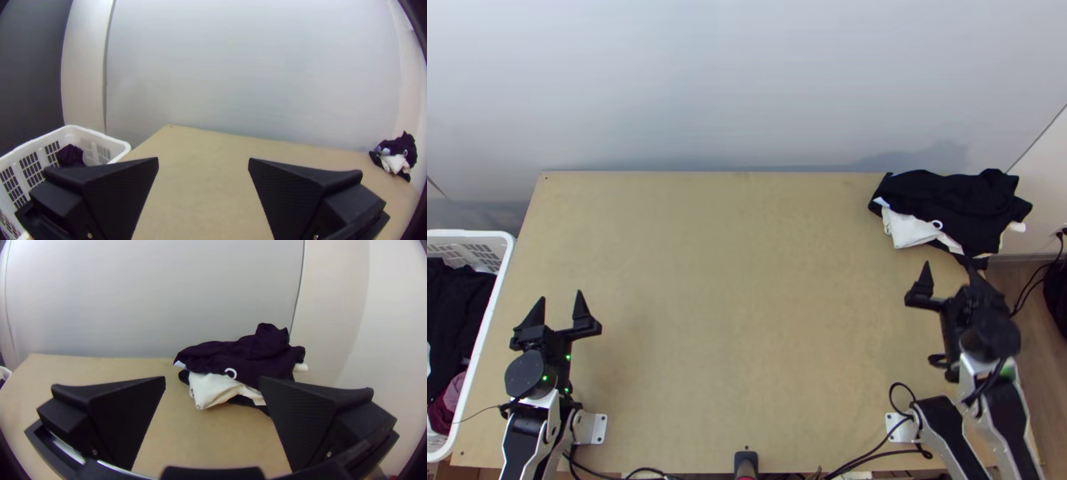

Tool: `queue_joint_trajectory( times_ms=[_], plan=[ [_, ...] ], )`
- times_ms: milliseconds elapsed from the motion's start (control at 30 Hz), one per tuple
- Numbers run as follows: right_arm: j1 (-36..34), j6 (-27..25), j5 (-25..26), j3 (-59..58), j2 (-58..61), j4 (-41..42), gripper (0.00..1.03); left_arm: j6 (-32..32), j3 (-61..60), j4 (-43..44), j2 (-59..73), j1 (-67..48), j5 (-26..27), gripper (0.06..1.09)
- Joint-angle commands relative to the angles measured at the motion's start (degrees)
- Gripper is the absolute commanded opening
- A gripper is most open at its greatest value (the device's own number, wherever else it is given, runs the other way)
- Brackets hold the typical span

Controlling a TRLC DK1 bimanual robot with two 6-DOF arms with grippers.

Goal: Fold the t-shirt

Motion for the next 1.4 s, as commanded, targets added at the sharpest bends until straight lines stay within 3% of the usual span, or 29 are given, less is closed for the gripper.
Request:
queue_joint_trajectory(
  times_ms=[0,100,167,300,667,900,1367],
  plan=[
    [3.32,7.31,0.32,13.97,11.52,-10.65,0.98,-7.68,1.08,-3.25,-0.01,0.61,-9.5,1.04],
    [5.61,11.18,0.85,15.29,11.69,-10.83,0.98,-0.74,2.23,-0.52,0.16,-0.88,-9.85,1.04],
    [6.57,12.85,1.82,15.55,12.22,-11.8,0.98,0.23,4.07,0.09,0.16,-0.97,-6.51,1.04],
    [6.31,14.52,2.26,15.37,12.48,-14.43,0.98,0.14,9.52,-0.79,7.02,2.99,-6.34,1.04],
    [6.66,14.52,2.35,14.41,12.22,-16.54,0.98,0.49,32.72,2.99,39.1,29.88,-2.47,1.04],
    [6.22,14.43,2.43,13.62,12.31,-16.63,0.98,0.49,39.23,5.8,54.92,45.35,4.91,1.04],
    [5.87,13.99,2.52,13.0,12.92,-17.33,0.98,6.65,57.77,6.24,92.89,63.02,5.35,1.04]
  ],
)
